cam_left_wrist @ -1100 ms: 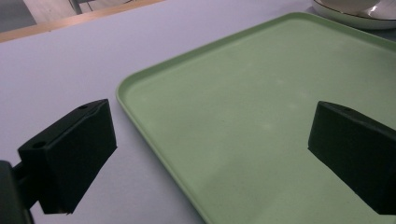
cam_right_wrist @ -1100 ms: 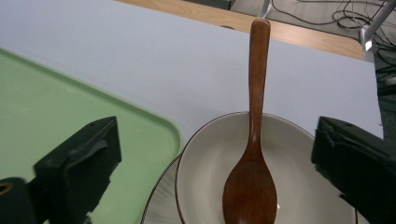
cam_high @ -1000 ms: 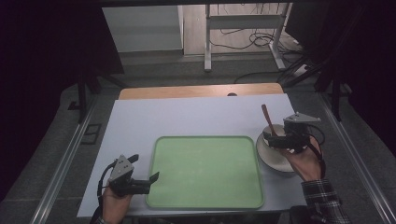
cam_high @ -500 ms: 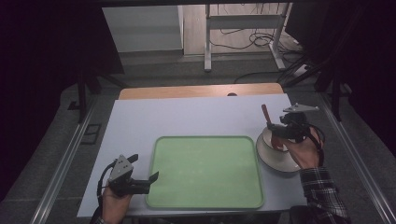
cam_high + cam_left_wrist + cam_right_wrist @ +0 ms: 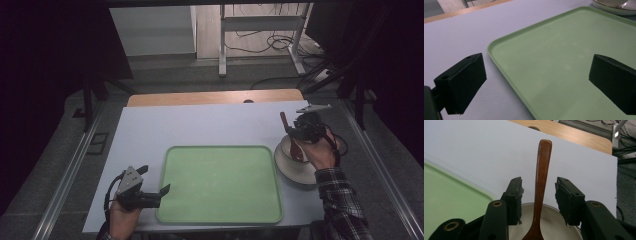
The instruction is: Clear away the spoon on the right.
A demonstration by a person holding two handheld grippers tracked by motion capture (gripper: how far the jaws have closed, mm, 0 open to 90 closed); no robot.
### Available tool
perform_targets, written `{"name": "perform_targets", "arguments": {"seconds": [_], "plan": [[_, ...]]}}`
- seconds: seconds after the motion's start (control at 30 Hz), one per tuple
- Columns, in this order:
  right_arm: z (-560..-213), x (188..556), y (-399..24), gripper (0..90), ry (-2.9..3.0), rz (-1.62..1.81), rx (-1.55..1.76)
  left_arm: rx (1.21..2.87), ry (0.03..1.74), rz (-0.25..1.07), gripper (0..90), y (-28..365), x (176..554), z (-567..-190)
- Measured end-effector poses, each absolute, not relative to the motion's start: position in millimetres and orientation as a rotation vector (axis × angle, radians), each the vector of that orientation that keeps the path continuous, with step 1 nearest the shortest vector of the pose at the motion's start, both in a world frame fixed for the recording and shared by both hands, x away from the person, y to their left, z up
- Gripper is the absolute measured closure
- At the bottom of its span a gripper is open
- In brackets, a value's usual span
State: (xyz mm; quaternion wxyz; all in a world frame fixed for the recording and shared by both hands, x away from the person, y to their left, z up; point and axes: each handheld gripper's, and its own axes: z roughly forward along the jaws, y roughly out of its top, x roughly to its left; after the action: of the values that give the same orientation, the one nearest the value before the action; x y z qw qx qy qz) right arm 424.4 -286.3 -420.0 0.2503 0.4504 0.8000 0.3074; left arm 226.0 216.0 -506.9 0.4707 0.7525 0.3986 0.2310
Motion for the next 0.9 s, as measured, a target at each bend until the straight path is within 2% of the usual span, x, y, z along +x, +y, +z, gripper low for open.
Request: {"name": "perform_targets", "arguments": {"seconds": [0.33,0.57,0.67,0.77,0.9], "plan": [[-428.9,444.9,-281.2,58.3,2.187,0.799,1.252,1.844,0.977,0.566,1.0,216.0,226.0,-506.9],[-435.8,454.4,-278.7,62.4,2.195,0.773,1.271,1.844,0.978,0.564,1.0,216.1,226.1,-507.1],[-439.5,457.9,-277.4,65.4,2.199,0.752,1.285,1.843,0.977,0.564,1.1,216.1,226.1,-507.1],[-440.8,459.2,-275.9,75.1,2.199,0.745,1.299,1.844,0.978,0.563,1.1,216.1,226.2,-507.2],[-438.8,458.7,-274.5,76.6,2.199,0.751,1.31,1.846,0.977,0.563,1.1,215.8,226.1,-507.2]]}}
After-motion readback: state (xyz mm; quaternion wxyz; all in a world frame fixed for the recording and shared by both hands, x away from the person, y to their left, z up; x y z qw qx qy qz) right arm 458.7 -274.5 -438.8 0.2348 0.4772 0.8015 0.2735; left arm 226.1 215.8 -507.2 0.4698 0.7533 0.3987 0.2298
